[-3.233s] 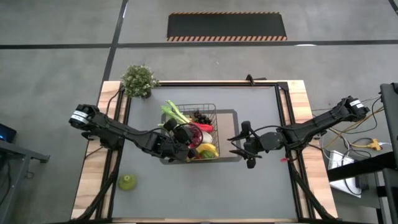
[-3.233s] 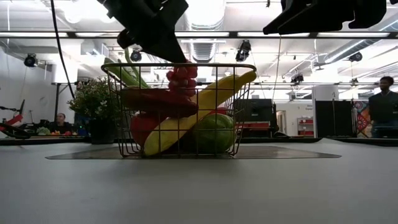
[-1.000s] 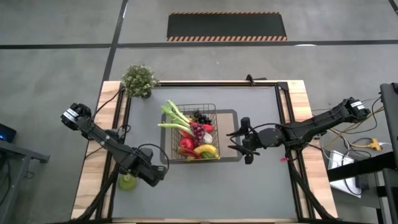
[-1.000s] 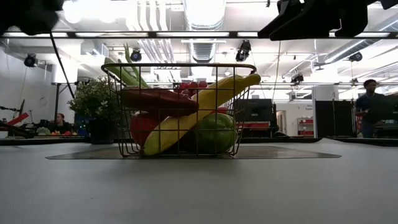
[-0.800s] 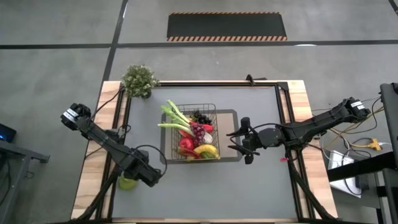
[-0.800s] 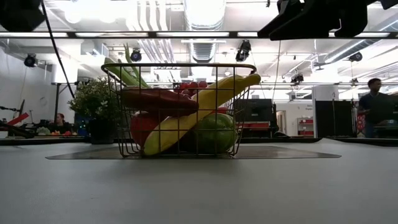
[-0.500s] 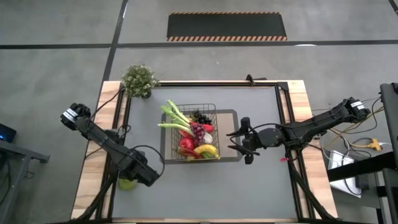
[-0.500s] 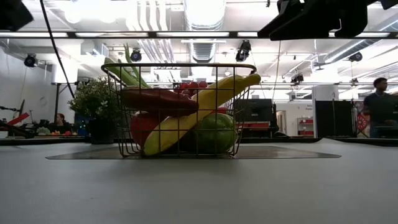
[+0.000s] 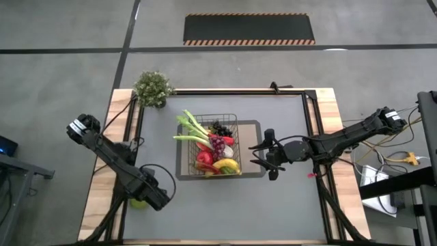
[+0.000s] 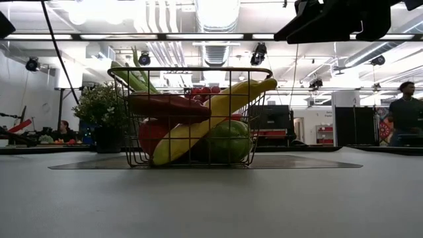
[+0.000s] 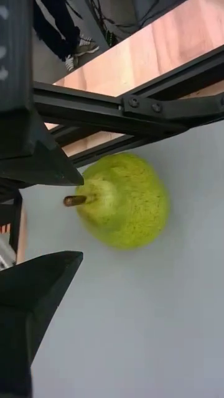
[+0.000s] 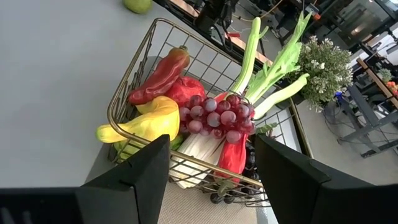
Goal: Build produce basket
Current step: Put the green pear into the wire basket, then return to Home Position
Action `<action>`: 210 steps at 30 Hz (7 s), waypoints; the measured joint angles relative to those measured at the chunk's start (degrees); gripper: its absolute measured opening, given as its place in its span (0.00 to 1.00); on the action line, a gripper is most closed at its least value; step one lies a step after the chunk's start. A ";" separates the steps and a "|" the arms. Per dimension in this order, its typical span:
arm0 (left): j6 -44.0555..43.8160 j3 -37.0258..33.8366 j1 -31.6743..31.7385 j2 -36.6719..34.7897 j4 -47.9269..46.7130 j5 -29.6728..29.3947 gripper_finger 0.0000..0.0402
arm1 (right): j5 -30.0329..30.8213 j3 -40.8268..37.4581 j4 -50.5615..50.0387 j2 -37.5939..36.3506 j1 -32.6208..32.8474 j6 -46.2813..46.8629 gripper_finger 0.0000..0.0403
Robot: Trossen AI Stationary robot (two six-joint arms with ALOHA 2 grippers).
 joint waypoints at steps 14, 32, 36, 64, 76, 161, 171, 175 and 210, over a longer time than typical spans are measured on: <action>0.01 -4.43 -0.73 0.00 1.65 -0.24 0.41 | 0.00 0.00 0.00 0.00 0.00 0.14 0.54; -0.04 -4.47 -0.73 -0.04 1.62 -0.28 0.18 | 0.00 -0.02 -0.07 0.00 0.00 0.16 0.54; 0.00 -1.96 -0.73 0.03 1.63 -1.46 0.18 | 0.00 -0.02 -0.07 0.00 0.02 0.16 0.54; 49.74 24.16 13.50 2.10 13.66 -43.76 0.17 | 0.00 -0.02 -0.05 0.00 0.00 0.17 0.54; 69.42 22.80 28.25 2.10 16.14 -39.00 0.17 | 0.01 -0.02 -0.50 0.00 0.01 0.18 0.54; 98.97 -11.04 29.63 -3.61 60.29 -52.76 0.01 | 0.50 0.09 13.31 12.63 -3.63 4.58 0.02; 99.07 -16.54 30.54 -3.48 75.66 -52.79 0.02 | 0.50 0.09 13.26 12.66 -3.63 4.64 0.02; 102.33 -15.55 29.96 -5.53 78.61 -52.91 0.02 | 0.50 0.09 13.20 12.66 -3.63 4.35 0.02; 127.62 -54.42 18.20 -57.33 96.97 -38.99 0.02 | -16.63 -25.73 27.34 -15.39 -12.70 5.19 0.02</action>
